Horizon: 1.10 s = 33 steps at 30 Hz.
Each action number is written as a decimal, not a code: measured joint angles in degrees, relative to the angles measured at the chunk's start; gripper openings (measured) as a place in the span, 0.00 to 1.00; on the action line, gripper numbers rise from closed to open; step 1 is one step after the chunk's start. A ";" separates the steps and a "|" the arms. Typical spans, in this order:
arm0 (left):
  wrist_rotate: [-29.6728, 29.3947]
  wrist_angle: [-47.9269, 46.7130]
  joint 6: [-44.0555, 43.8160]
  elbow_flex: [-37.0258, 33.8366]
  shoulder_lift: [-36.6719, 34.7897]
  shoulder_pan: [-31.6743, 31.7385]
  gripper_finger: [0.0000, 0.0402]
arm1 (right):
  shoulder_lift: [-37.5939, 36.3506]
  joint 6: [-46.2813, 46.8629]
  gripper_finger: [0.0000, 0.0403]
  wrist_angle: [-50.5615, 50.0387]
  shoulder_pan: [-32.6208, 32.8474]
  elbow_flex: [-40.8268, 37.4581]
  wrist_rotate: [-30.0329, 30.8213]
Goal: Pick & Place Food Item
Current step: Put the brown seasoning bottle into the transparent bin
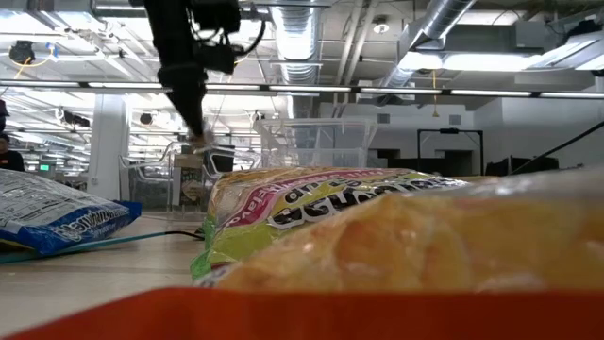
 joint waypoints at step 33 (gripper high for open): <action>7.25 2.35 2.39 -1.15 14.06 0.00 0.43 | 0.00 0.00 0.88 0.00 0.02 0.00 -0.05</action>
